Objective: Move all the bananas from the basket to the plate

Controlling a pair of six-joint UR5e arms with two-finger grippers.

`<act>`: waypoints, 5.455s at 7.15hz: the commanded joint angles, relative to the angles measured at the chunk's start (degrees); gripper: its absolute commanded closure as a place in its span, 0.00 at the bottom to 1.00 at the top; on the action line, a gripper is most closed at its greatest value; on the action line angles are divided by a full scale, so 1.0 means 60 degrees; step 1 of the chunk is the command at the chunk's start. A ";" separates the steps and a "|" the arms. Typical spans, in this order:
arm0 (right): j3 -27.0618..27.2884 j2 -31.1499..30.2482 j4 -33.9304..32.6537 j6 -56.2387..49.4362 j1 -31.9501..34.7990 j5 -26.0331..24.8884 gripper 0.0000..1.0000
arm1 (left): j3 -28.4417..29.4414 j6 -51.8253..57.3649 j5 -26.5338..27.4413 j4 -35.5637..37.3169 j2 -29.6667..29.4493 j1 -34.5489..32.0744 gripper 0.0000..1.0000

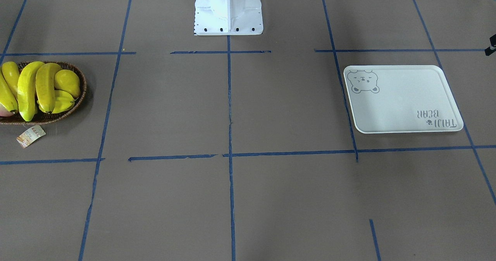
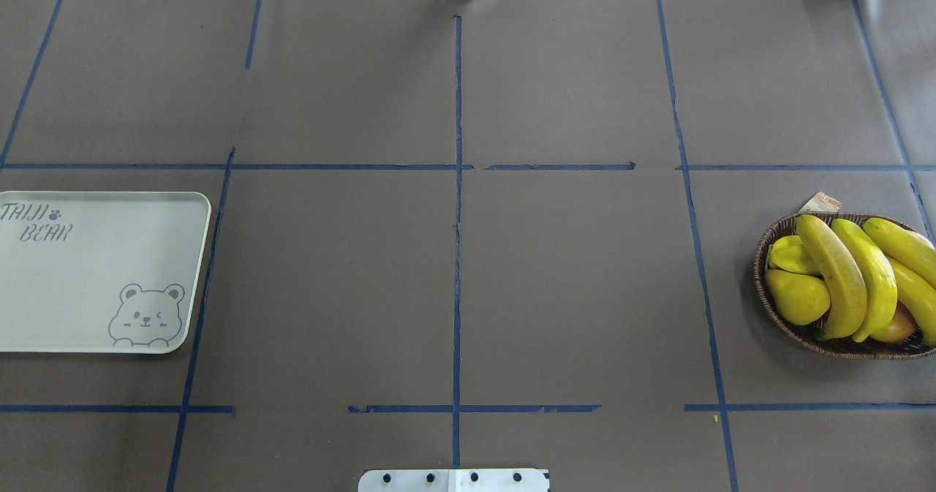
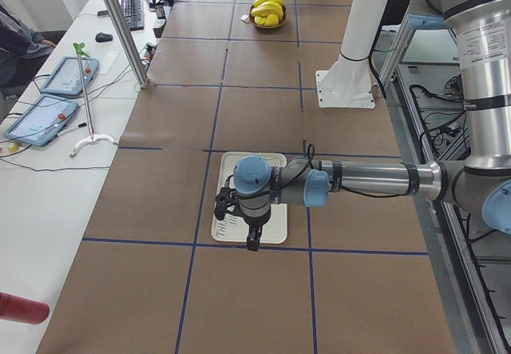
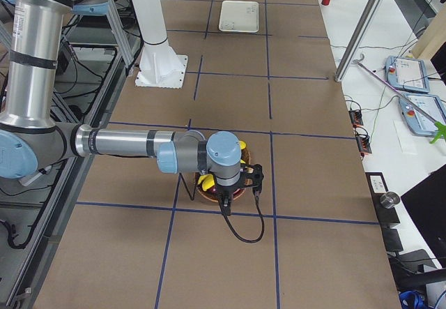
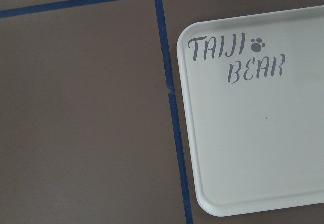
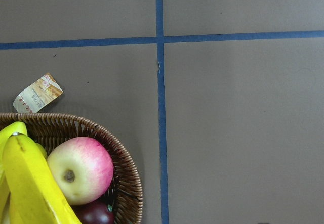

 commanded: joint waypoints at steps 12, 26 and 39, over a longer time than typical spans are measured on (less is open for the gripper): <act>0.1855 0.0263 0.1320 0.1055 -0.1478 0.1231 0.00 | 0.0124 0.0000 -0.0015 -0.0015 -0.0029 0.0015 0.00; 0.2105 -0.0821 0.4046 0.5479 -0.6283 -0.2225 0.13 | 0.0315 -0.0015 0.0000 -0.0029 -0.0059 0.0249 0.00; 0.1752 -0.0498 0.4046 0.5537 -0.6680 -0.2227 0.32 | 0.0403 0.0000 0.0000 -0.0015 -0.0059 0.0249 0.00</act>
